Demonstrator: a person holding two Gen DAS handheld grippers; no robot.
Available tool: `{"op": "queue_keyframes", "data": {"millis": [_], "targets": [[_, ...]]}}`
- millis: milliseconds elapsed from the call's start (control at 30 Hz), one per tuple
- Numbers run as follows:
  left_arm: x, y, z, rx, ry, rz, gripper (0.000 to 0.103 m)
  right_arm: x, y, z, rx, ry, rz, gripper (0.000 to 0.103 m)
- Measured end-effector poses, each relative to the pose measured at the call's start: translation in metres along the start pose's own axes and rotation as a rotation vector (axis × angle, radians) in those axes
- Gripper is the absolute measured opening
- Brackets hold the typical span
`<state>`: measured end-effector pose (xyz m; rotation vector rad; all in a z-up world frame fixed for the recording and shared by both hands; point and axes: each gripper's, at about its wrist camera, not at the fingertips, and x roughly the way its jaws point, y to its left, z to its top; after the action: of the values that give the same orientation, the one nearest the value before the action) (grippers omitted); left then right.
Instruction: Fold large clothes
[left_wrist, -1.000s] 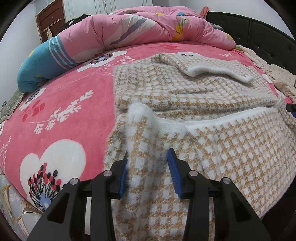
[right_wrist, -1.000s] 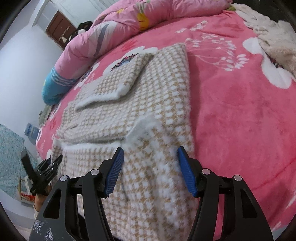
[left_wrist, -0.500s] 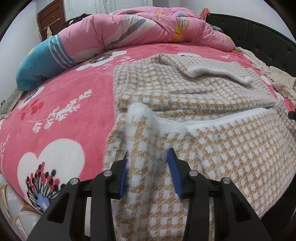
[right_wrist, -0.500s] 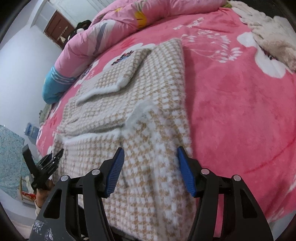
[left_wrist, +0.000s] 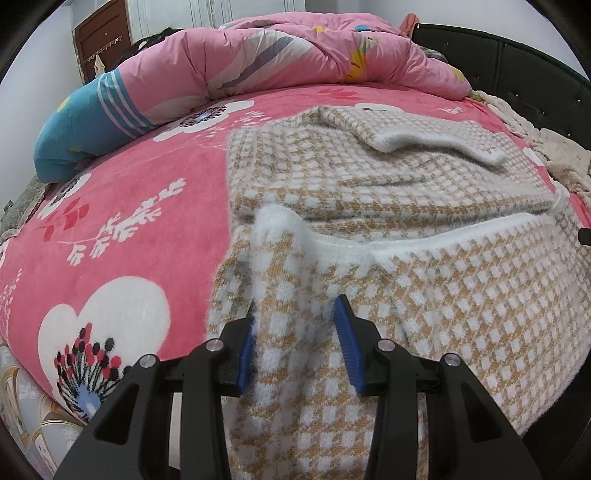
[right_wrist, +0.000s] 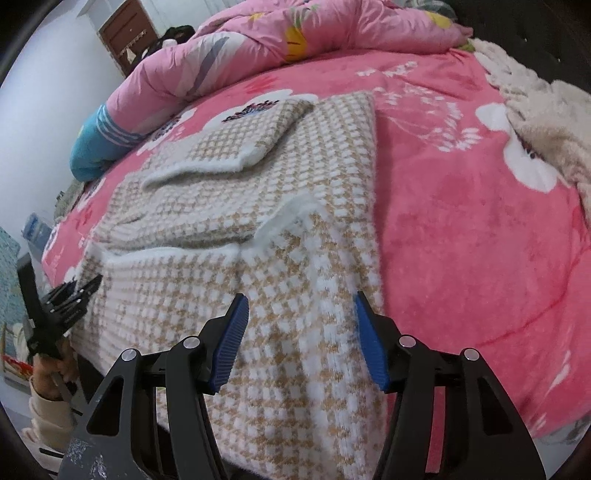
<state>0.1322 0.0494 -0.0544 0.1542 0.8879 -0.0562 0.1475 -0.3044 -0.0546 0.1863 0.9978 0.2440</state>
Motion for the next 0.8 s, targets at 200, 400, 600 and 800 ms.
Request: {"op": "queue_keyframes", "data": {"millis": [200,400,600,800], "targets": [[0.000,0.001,-0.001,0.000,-0.002,-0.001,0.039,0.005,0.000,0.003,0.018,-0.019,-0.001,0.047],[0.000,0.003,-0.001,0.001,-0.002,-0.002,0.039,-0.002,0.004,-0.003,-0.015,-0.023,0.001,0.029],[0.001,0.000,-0.001,0.001,-0.002,0.001,0.039,0.007,0.002,0.001,-0.008,-0.023,-0.025,0.028],[-0.009,0.000,-0.005,-0.009,-0.075,0.016,0.025,0.008,0.003,0.002,0.007,-0.053,-0.028,0.007]]}}
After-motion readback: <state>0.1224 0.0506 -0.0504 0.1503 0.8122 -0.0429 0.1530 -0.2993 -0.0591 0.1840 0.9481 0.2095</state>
